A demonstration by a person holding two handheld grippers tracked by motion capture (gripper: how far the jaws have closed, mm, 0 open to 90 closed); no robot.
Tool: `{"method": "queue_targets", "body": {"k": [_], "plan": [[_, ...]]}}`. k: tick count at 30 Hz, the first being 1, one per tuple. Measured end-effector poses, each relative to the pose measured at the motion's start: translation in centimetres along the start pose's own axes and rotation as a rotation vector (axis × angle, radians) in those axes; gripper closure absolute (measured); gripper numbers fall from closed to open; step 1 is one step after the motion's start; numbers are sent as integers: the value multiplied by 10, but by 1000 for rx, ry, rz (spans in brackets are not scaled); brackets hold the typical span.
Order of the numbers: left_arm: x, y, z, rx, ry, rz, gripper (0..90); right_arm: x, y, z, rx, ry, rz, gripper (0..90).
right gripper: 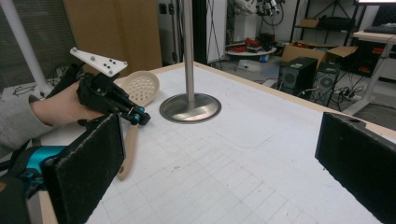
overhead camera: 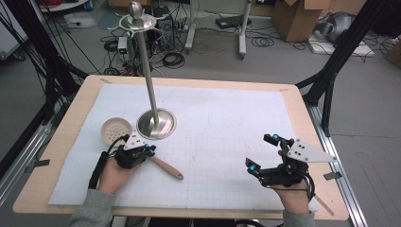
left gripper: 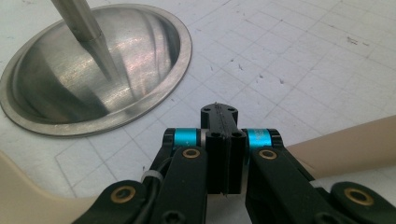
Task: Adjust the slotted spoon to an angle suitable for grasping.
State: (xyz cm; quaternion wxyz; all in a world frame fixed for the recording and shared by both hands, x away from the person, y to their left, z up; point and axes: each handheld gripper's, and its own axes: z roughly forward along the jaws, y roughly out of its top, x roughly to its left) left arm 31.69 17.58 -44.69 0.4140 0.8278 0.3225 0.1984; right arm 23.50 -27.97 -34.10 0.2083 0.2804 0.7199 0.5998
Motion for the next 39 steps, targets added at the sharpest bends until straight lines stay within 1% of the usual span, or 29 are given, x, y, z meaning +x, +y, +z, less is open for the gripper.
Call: {"method": "queue_targets", "body": {"k": [4,5,10,11,14,16,17,20,23,26,27,28,36,37,39], "plan": [[-1,-1,-1,-4,4,-11,900,0,0,3,3,7,-9,5],[-1,-1,-2,-6,6,-20,900,1,0,4,8,10,-7,6],[-2,-2,-5,-12,9,-30,900,1,0,8,14,14,-15,6],[-2,-3,-7,-19,10,-38,900,1,0,8,15,14,-15,6],[-2,-5,-10,-28,5,-49,900,1,0,9,20,19,-10,6],[-2,-6,-12,-33,1,-60,900,1,0,10,16,16,-18,6],[-2,-6,-12,-33,1,-60,900,1,0,10,18,18,-10,6],[-4,-8,-15,-34,8,-62,900,0,1,11,12,20,-17,6],[-5,-8,-18,-32,16,-63,900,0,2,13,14,26,-14,6],[-7,-10,-23,-25,20,-54,900,0,2,14,10,29,-16,6],[-8,-10,-24,-29,23,-59,900,0,2,15,6,32,-18,6],[-8,-10,-24,-29,23,-59,900,0,3,16,11,31,-12,6],[-12,-16,-34,-27,40,-58,900,0,4,23,13,50,-16,6],[-13,-17,-36,-21,43,-52,900,0,4,24,13,52,-15,6],[-14,-19,-38,-21,45,-58,900,0,5,26,15,53,-19,6]]}}
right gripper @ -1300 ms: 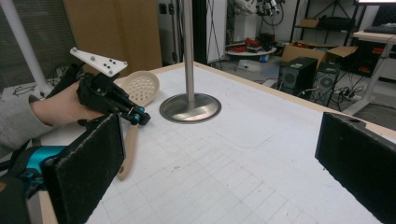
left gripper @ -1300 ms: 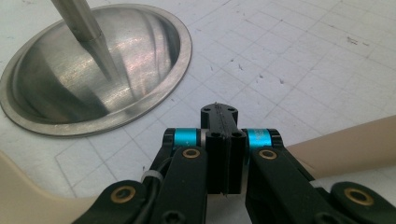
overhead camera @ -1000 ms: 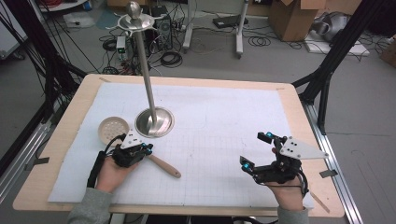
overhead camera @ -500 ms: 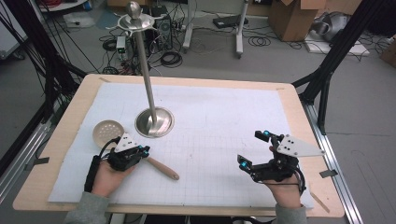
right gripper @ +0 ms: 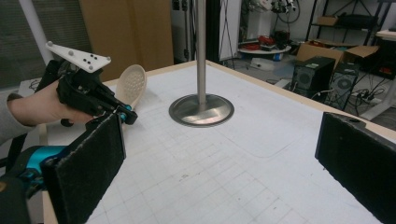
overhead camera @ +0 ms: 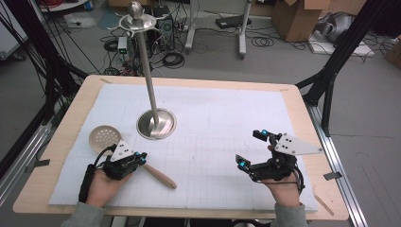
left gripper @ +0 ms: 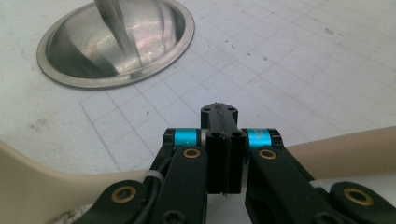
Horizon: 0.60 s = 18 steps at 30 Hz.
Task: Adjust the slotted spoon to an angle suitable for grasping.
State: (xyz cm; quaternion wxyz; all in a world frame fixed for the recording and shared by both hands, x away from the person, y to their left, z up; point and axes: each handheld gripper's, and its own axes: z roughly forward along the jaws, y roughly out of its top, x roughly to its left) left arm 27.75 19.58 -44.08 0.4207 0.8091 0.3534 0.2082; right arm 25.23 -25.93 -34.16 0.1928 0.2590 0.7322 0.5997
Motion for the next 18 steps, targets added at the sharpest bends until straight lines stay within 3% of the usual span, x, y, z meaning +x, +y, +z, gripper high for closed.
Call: {"method": "queue_targets", "body": {"k": [7,15,18], "plan": [[0,-6,-6,7,-5,-15,900,-1,3,5,-9,12,4,6],[-1,-11,-10,11,1,-5,900,-1,5,12,-13,24,-2,6],[4,-13,-10,-7,-9,41,899,1,5,16,-1,33,-6,6]]}}
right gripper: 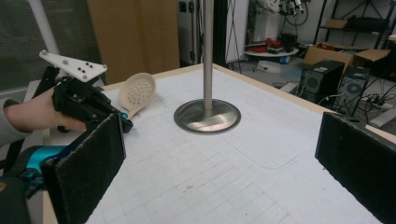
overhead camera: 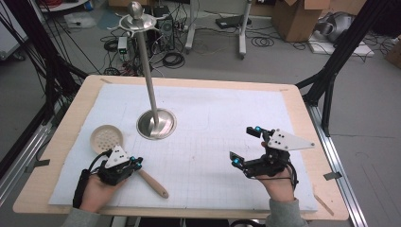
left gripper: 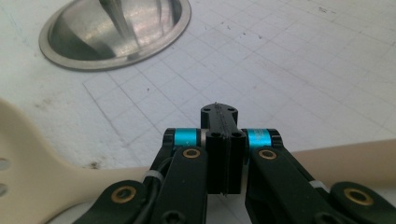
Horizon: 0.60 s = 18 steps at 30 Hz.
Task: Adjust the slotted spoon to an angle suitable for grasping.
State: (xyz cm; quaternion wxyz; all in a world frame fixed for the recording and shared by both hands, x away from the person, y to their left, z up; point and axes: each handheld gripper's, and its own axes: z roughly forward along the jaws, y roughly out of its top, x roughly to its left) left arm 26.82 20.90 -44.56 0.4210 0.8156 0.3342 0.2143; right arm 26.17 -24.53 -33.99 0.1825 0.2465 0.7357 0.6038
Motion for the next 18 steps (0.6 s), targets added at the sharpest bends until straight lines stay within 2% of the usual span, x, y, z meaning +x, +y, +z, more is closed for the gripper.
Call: {"method": "queue_targets", "body": {"k": [7,9,13,18], "plan": [[32,-1,-13,-68,10,-45,900,1,0,0,0,-3,-1,6],[34,-2,-13,-69,13,-41,900,1,0,0,0,-5,-4,6],[44,-5,-11,-61,23,-67,899,2,0,0,8,2,-7,6],[46,-6,-4,-43,27,-76,900,2,-1,-1,7,2,-3,6]]}}
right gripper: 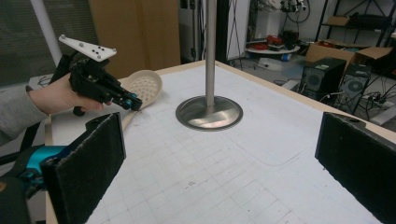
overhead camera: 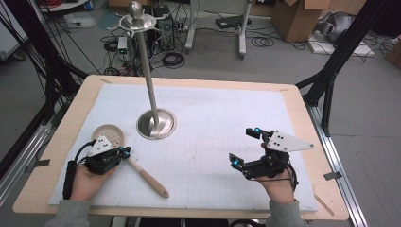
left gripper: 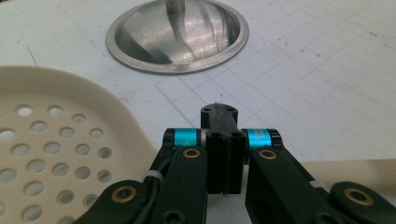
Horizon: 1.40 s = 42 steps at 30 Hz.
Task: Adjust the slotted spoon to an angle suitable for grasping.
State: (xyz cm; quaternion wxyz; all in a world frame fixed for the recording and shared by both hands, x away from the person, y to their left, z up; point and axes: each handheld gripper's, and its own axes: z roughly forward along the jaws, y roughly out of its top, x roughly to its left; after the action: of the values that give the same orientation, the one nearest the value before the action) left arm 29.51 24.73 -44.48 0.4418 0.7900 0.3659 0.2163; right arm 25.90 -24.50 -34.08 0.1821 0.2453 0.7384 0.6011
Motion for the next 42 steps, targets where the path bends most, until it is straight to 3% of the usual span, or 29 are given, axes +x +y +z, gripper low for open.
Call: {"method": "queue_targets", "body": {"k": [9,13,17,24,42], "plan": [[5,1,6,42,26,-33,900,0,-2,-2,10,-4,1,6],[2,0,6,63,44,-16,900,1,-3,-3,12,-3,4,6],[4,-3,1,64,37,-36,900,-2,-3,-3,10,-8,3,6],[0,-8,-13,89,77,-35,900,-2,-1,2,15,3,4,6],[-1,-30,-48,87,120,-77,900,-4,6,22,-3,41,-2,6]]}}
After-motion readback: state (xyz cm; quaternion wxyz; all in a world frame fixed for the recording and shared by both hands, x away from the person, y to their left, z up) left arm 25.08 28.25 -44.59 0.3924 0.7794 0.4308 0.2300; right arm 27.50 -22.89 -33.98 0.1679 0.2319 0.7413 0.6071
